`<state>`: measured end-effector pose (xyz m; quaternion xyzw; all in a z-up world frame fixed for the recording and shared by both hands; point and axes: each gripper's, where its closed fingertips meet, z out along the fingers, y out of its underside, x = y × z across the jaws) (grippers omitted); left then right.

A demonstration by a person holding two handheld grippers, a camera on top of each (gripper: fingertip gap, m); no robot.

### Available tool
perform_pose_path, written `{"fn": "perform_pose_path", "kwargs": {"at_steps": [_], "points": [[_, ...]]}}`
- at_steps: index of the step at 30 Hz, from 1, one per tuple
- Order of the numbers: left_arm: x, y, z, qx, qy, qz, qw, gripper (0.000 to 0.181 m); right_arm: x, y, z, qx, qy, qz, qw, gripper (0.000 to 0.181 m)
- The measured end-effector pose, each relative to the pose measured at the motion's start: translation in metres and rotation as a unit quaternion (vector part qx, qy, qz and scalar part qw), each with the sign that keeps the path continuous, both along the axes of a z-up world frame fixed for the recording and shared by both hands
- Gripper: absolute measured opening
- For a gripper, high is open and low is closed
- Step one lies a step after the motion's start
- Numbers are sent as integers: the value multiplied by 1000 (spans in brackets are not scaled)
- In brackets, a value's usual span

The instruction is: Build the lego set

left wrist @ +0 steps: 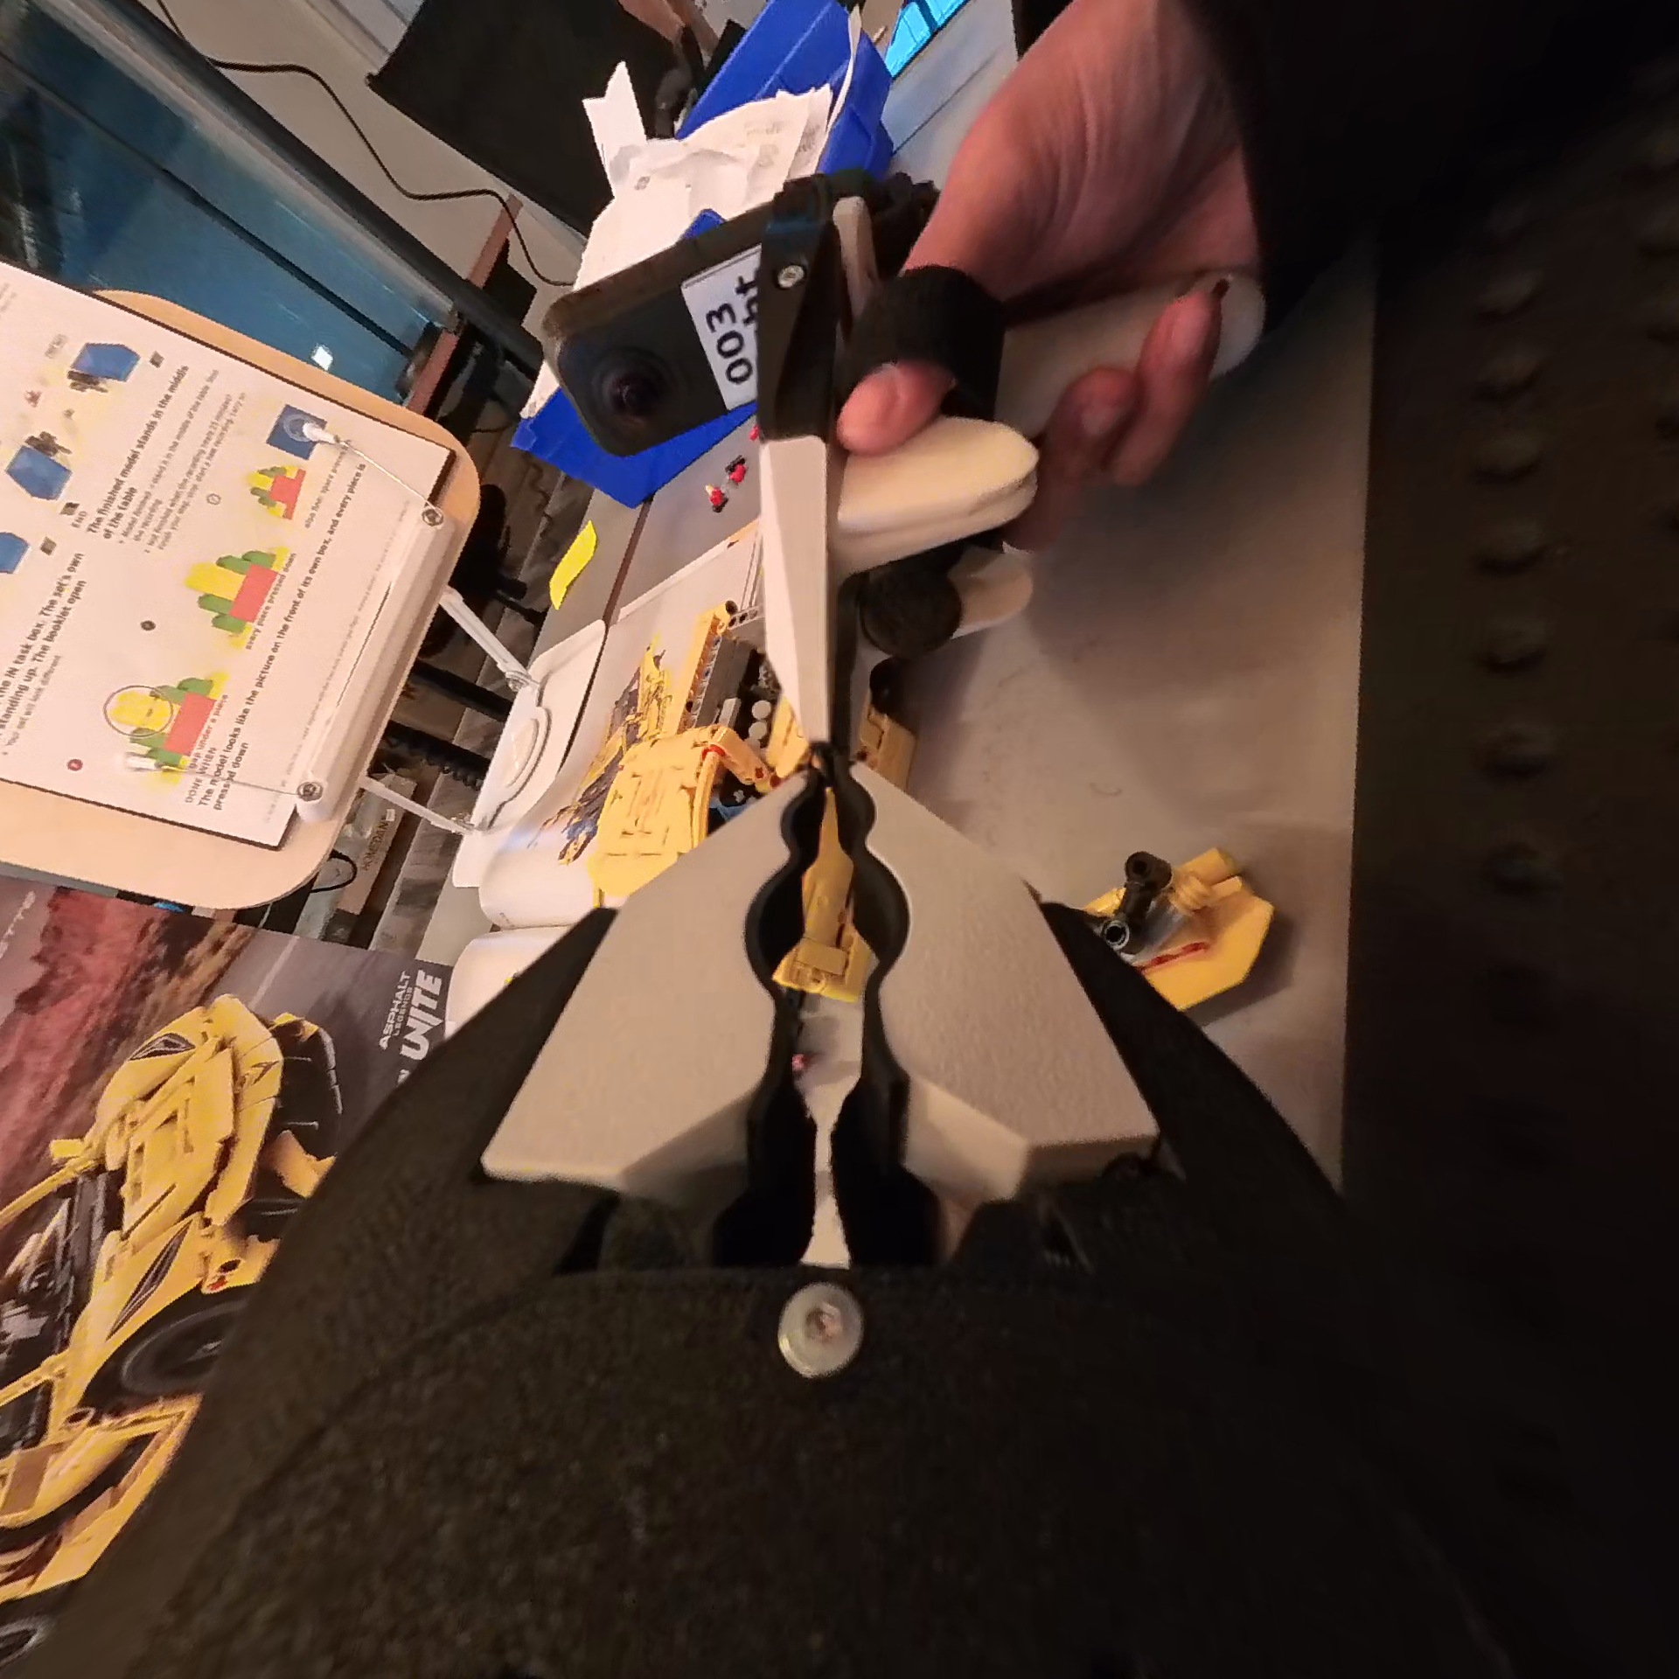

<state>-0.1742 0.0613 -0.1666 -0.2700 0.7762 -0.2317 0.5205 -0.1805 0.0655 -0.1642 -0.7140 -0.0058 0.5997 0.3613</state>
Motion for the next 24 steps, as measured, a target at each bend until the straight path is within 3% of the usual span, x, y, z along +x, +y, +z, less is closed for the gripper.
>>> {"fn": "perform_pose_path", "kwargs": {"at_steps": [18, 24], "points": [[-2, -5, -2, 78, 4, -13, 997, 2, -3, -5, 0, -19, 20, 19, 999, 6], [-4, -3, -11, -29, 40, 3, 999, 3, -3, -4, -9, -17, -36, 12, 999, 6]]}}
